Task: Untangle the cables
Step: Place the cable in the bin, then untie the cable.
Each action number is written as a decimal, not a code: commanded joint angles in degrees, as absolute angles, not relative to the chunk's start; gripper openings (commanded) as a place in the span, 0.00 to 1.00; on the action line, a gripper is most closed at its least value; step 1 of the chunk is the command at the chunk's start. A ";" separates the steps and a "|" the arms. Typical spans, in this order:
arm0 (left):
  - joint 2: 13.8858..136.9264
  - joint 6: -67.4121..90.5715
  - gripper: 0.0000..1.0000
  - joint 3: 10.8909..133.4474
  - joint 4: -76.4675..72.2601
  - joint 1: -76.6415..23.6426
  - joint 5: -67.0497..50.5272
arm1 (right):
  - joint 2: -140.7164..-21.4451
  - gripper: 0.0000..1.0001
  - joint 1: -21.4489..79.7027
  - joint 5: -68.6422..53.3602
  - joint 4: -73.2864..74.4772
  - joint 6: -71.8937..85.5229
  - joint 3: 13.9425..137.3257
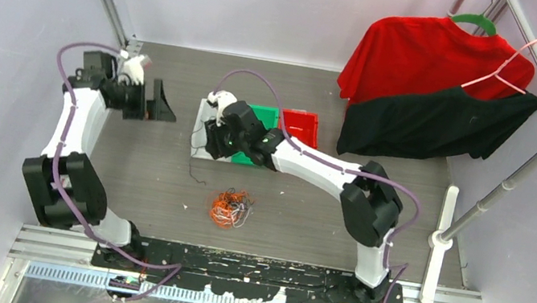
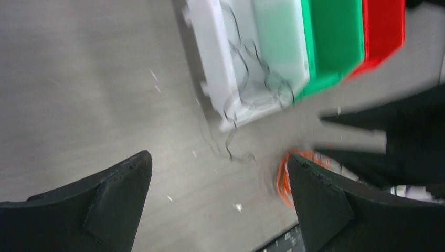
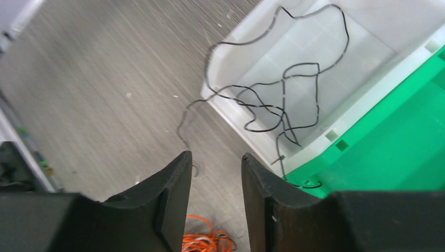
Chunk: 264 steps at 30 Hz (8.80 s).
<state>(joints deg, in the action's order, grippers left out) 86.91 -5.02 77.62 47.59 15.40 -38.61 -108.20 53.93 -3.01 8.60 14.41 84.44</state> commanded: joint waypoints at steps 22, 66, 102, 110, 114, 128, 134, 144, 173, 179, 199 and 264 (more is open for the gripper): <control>77.21 -13.49 0.66 50.09 33.31 2.17 -38.51 | -131.83 0.07 47.66 1.06 17.75 14.13 111.38; 78.06 -31.52 0.34 55.71 25.95 -6.50 -36.40 | -131.14 0.34 42.10 -12.86 3.54 20.95 114.35; 84.68 -21.00 0.22 69.58 35.08 -3.59 -39.53 | -97.65 0.62 41.16 -8.97 -4.58 24.96 71.12; 82.15 -18.82 0.22 69.92 35.59 -2.77 -40.46 | -107.11 0.46 44.73 -4.97 1.89 19.65 79.78; 80.95 -18.88 0.22 69.23 35.35 -2.72 -40.95 | -109.87 0.42 45.82 -2.35 2.34 17.41 82.44; 79.88 -19.41 0.21 66.48 34.84 -2.46 -40.95 | -117.03 0.10 46.87 2.02 4.99 13.24 94.01; 79.01 -20.05 0.21 65.77 36.06 -1.90 -41.54 | -119.06 0.29 46.93 0.06 8.08 12.49 98.26; 77.68 -26.99 0.55 67.61 48.55 -1.09 -43.28 | -97.64 0.60 51.32 3.71 6.57 14.76 80.74; 69.60 -40.55 0.57 66.32 65.30 -2.55 -45.83 | -82.32 0.41 58.99 4.79 -6.12 29.56 47.39; 69.35 -40.18 0.56 66.69 65.30 -2.99 -46.10 | -76.51 0.53 59.00 1.12 -1.34 24.58 46.59; 68.69 -38.48 0.56 68.53 64.39 -3.09 -45.41 | -82.04 0.12 59.16 -0.58 -1.32 17.41 49.06; 41.67 -1.88 0.00 53.51 22.64 -21.45 -47.72 | -67.61 0.53 62.45 -3.00 -20.56 37.06 55.83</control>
